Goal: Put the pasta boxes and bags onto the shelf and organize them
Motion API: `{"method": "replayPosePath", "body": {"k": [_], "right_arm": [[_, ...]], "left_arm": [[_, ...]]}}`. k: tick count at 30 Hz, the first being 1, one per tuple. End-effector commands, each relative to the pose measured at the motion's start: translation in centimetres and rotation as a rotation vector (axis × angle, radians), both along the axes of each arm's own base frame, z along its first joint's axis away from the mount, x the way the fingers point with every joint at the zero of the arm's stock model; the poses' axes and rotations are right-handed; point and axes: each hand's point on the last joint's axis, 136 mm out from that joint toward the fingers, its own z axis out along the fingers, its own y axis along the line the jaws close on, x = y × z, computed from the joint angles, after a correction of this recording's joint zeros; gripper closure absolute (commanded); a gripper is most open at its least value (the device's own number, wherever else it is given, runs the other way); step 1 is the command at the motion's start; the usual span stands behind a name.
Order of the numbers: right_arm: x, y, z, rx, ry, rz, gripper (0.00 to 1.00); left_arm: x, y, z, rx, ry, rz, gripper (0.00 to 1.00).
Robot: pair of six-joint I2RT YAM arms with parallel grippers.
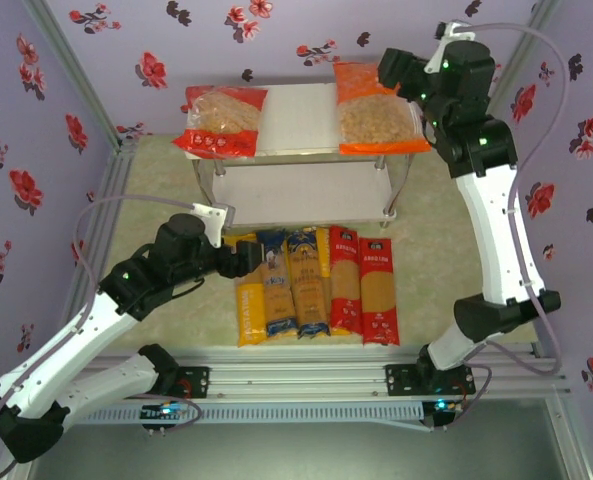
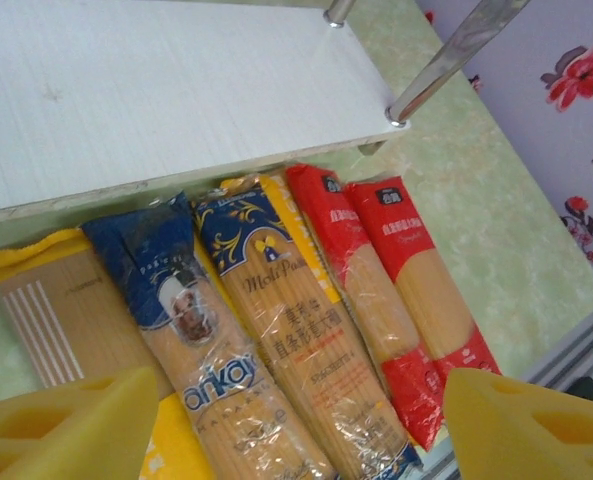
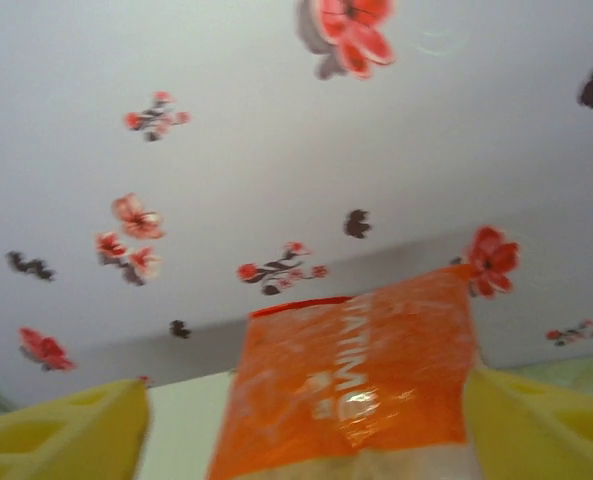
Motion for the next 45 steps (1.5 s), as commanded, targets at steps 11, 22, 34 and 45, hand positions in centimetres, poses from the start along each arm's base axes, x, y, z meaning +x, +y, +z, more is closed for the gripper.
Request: {"method": "replayPosePath", "body": {"k": [11, 22, 34, 45], "right_arm": [[-2.5, 3.2, -8.2, -0.150, 0.205, 0.093, 0.58], [-2.7, 1.1, -14.0, -0.284, 0.381, 0.006, 0.56], [-3.0, -0.7, -17.2, -0.339, 0.508, -0.022, 0.54], [-3.3, 0.3, -12.5, -0.271, 0.371, 0.033, 0.26]], "left_arm": [[0.2, 3.5, -2.3, 0.098, 0.020, 0.139, 0.29], [0.1, 3.8, -1.7, 0.101, 0.003, 0.140, 0.27], [0.2, 5.4, 0.6, 0.111, -0.029, 0.200, 0.26], [-0.4, 5.6, 0.0, 0.125, -0.011, 0.171, 0.08]]}}
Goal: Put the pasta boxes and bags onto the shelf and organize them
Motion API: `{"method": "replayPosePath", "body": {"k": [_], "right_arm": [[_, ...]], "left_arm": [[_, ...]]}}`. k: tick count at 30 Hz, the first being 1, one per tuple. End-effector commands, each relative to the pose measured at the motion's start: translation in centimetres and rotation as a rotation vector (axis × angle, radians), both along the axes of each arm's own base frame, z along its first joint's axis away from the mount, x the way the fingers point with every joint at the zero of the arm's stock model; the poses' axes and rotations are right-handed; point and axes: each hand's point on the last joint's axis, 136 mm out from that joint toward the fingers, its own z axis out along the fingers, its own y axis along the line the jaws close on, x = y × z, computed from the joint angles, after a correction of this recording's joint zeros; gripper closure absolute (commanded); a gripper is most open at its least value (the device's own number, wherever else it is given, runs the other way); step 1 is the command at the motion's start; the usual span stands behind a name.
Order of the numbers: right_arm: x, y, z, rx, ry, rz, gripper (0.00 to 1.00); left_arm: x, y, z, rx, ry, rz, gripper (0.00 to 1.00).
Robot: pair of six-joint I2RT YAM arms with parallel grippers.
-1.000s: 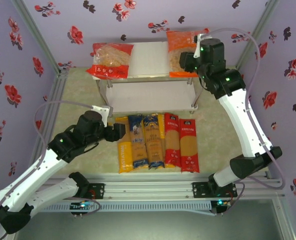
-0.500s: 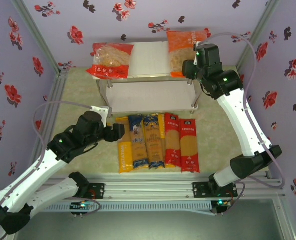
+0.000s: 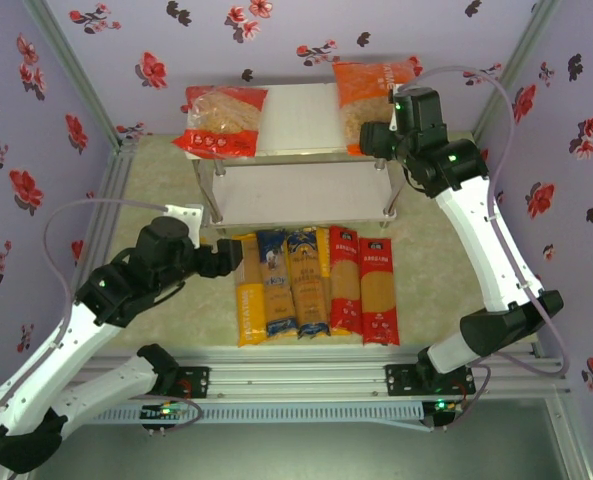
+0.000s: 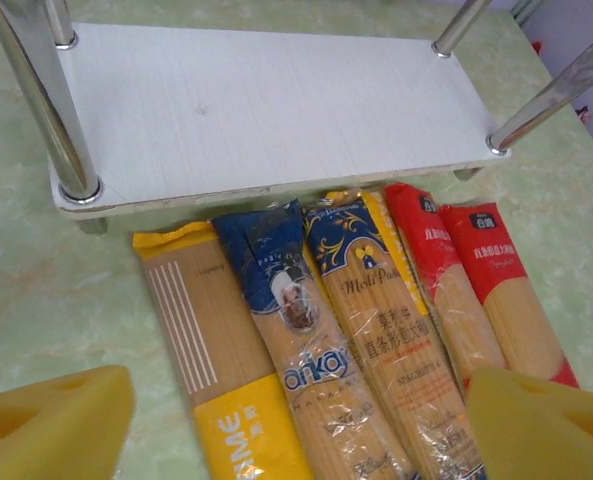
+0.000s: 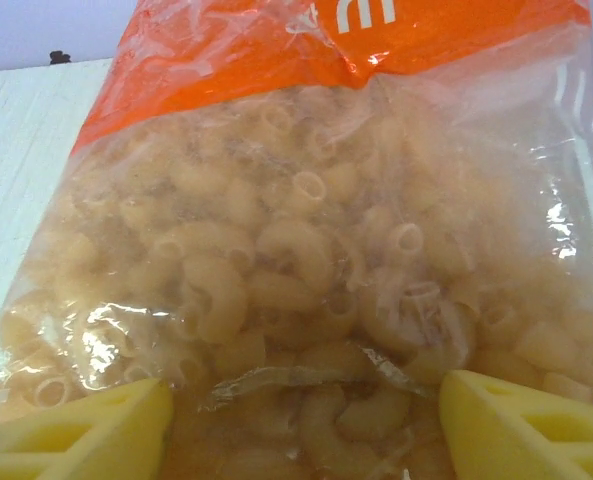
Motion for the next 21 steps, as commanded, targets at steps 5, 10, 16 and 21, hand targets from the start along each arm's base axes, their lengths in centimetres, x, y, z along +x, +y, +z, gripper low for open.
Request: {"method": "replayPosePath", "body": {"k": [5, 10, 16, 21], "right_arm": [[-3.7, -1.0, 7.4, 0.027, -0.151, 0.048, 0.26], [-9.3, 0.6, 6.9, 0.012, -0.140, 0.134, 0.28], [-16.1, 2.9, -0.6, -0.010, -0.015, 0.193, 0.31], [-20.5, 5.8, -6.9, 0.014, 0.123, 0.256, 0.32]], "left_arm": [[-1.4, 0.2, -3.8, 0.035, 0.063, -0.049, 0.07], [-2.1, 0.4, -6.7, 0.039, 0.121, -0.045, 0.20], [-1.9, 1.0, -10.0, 0.029, 0.174, 0.034, 0.22], [-2.1, 2.2, -12.0, 0.036, 0.204, 0.113, 0.22]]}}
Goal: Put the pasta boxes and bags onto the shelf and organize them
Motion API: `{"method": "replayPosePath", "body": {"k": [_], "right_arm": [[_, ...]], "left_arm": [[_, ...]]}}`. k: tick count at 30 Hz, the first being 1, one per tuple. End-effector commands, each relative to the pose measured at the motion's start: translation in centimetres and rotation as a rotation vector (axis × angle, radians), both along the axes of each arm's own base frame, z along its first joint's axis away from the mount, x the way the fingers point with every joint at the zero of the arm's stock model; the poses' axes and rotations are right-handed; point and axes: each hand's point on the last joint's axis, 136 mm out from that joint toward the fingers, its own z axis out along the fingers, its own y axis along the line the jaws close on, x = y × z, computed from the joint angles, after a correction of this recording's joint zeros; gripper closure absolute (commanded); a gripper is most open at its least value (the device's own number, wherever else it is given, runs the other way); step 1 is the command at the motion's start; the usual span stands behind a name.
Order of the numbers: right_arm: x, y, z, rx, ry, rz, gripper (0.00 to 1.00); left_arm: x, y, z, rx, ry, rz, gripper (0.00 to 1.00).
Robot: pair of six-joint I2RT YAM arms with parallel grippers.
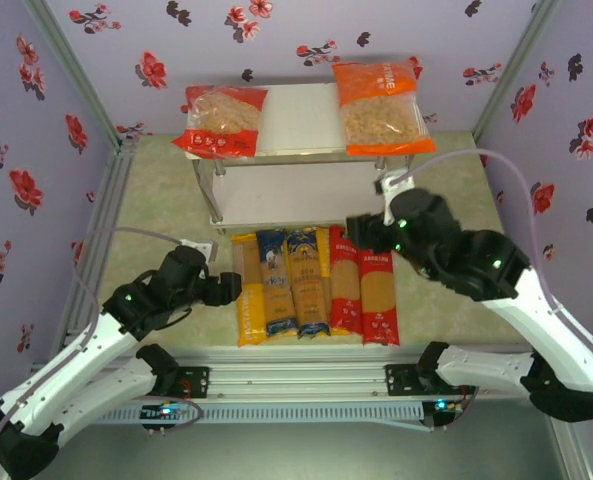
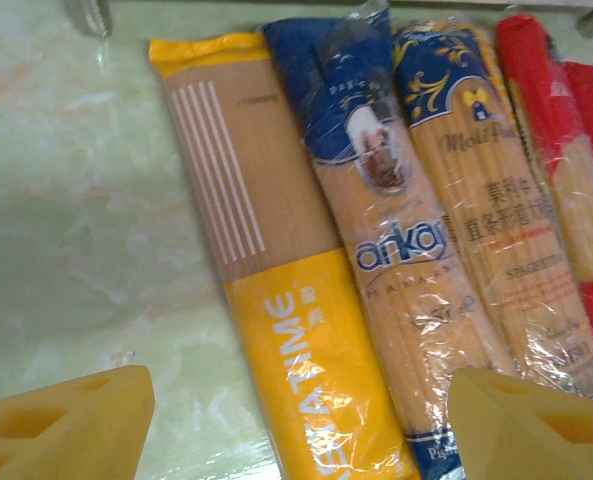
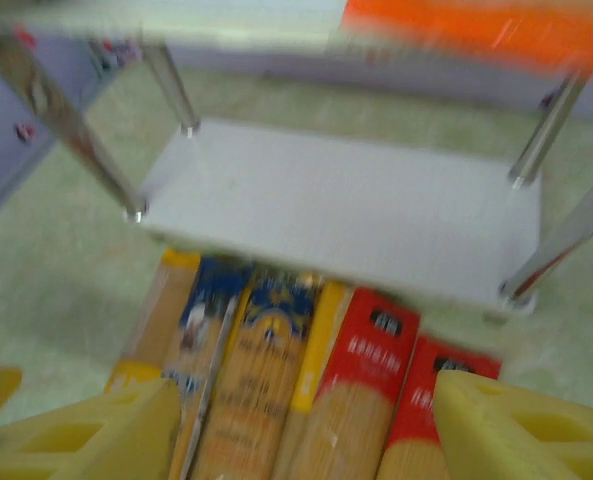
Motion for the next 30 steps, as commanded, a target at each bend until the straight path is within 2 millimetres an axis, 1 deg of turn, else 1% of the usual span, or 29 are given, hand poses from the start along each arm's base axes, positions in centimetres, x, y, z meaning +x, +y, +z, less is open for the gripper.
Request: {"method": "replayPosePath", "body": {"k": [1, 3, 6, 9, 11, 14, 16, 19, 23, 29, 30], "right_arm": [[-1.7, 1.2, -4.7, -0.015, 0.103, -0.067, 0.32], [-2.6, 2.6, -7.6, -0.037, 0.146, -0.068, 0.32], [-3.0, 4.8, -12.0, -0.055, 0.204, -0.113, 0.31], [-2.5, 6.3, -15.8, -0.069, 0.230, -0.179, 0.27], [-2.0, 7.7, -17.9, -0.071, 0.245, -0.199, 0.20], [-1.5, 8.5, -19.9, -0.127, 0.270, -0.239, 0.14], [-1.1, 8.9, -21.1, -0.161, 0.295, -0.253, 0.13], [-0.9, 9.7, -23.1, -0.151, 0.360, -0.250, 0.13], [-1.0, 9.2, -25.7, -0.148, 0.436, -0.281, 0.14], [-1.7, 9.3, -27.5, -0.165, 0.493, -0.269, 0.14], [-2.2, 9.5, -27.9, -0.170, 0.524, -0.257, 0.14]], "left_arm": [[0.5, 1.3, -0.2, -0.023, -0.022, 0.114, 0.22], [0.5, 2.2, -0.6, -0.023, -0.032, 0.168, 0.21], [0.3, 3.0, -1.0, -0.035, -0.036, 0.212, 0.20], [0.0, 3.4, -1.2, -0.030, -0.029, 0.219, 0.20], [-0.1, 3.3, -1.0, -0.030, -0.032, 0.209, 0.19], [-0.2, 3.2, -0.5, -0.030, -0.042, 0.191, 0.17], [-0.2, 3.3, -0.4, -0.027, -0.048, 0.187, 0.16], [-0.2, 3.3, -0.4, -0.040, -0.057, 0.185, 0.15], [-0.5, 3.4, -0.4, -0.051, -0.062, 0.183, 0.15], [-0.7, 3.8, -0.6, -0.041, -0.065, 0.182, 0.13], [-0.7, 3.8, -0.6, -0.040, -0.065, 0.182, 0.13]]}}
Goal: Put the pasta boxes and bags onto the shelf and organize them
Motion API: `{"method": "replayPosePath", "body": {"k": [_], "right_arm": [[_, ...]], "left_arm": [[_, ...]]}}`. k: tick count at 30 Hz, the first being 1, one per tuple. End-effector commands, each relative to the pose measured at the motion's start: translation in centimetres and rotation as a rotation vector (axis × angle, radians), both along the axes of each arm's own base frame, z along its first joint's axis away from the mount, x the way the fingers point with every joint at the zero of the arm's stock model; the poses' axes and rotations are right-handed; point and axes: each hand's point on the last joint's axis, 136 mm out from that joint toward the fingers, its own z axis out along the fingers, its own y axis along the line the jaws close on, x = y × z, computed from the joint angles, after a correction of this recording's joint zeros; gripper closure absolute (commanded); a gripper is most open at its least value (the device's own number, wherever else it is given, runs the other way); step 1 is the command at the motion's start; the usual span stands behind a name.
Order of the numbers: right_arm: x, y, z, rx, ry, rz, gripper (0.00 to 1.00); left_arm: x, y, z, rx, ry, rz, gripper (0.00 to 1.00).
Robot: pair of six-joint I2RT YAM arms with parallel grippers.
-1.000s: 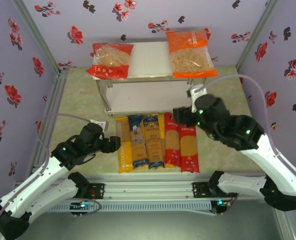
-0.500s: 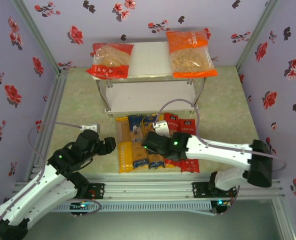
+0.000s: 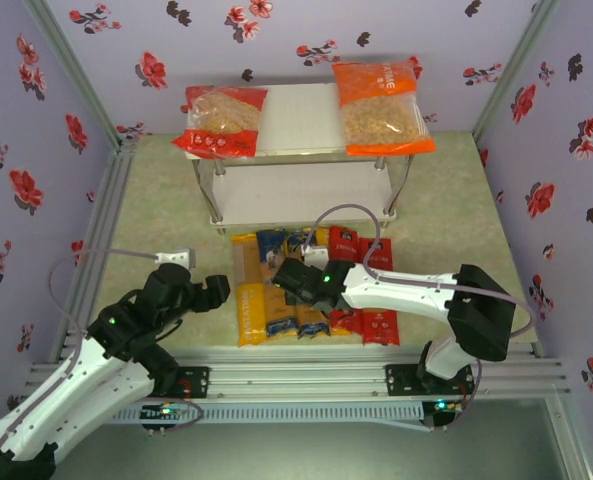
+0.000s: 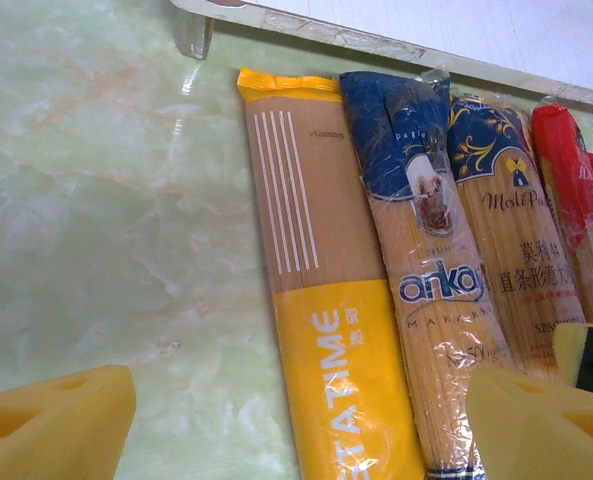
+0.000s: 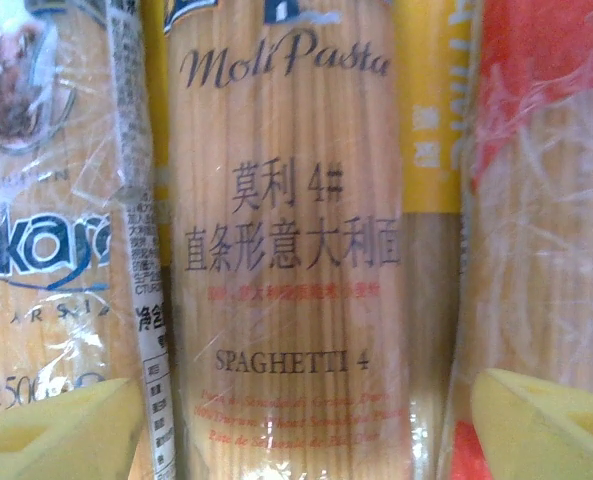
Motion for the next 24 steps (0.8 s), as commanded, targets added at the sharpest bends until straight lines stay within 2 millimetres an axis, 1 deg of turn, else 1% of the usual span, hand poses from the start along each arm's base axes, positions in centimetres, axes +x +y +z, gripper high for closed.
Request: {"method": "replayPosePath", "body": {"k": [1, 6, 13, 17, 21, 24], "right_arm": [[-0.8, 0.3, -1.6, -0.001, 0.064, -0.013, 0.14], [-1.1, 0.2, -3.0, -0.034, 0.100, -0.011, 0.13], [-0.3, -0.2, -3.3, -0.042, 0.102, -0.023, 0.13], [-0.2, -0.3, -4.0, -0.045, 0.119, -0.020, 0.13], [-0.1, 0.6, -4.4, 0.013, 0.137, -0.021, 0.14], [-0.1, 0.8, -4.8, 0.013, 0.146, -0.022, 0.15]], "left_arm": [[-0.1, 0.6, -0.8, 0.034, 0.008, 0.014, 0.13], [0.0, 0.5, -0.6, 0.027, 0.001, 0.012, 0.12], [0.1, 0.5, -0.6, 0.030, -0.002, 0.008, 0.11], [0.1, 0.5, -0.7, 0.030, 0.001, 0.010, 0.11], [0.1, 0.4, -0.9, 0.031, 0.004, 0.012, 0.10], [0.1, 0.4, -0.9, 0.031, 0.004, 0.011, 0.10]]}}
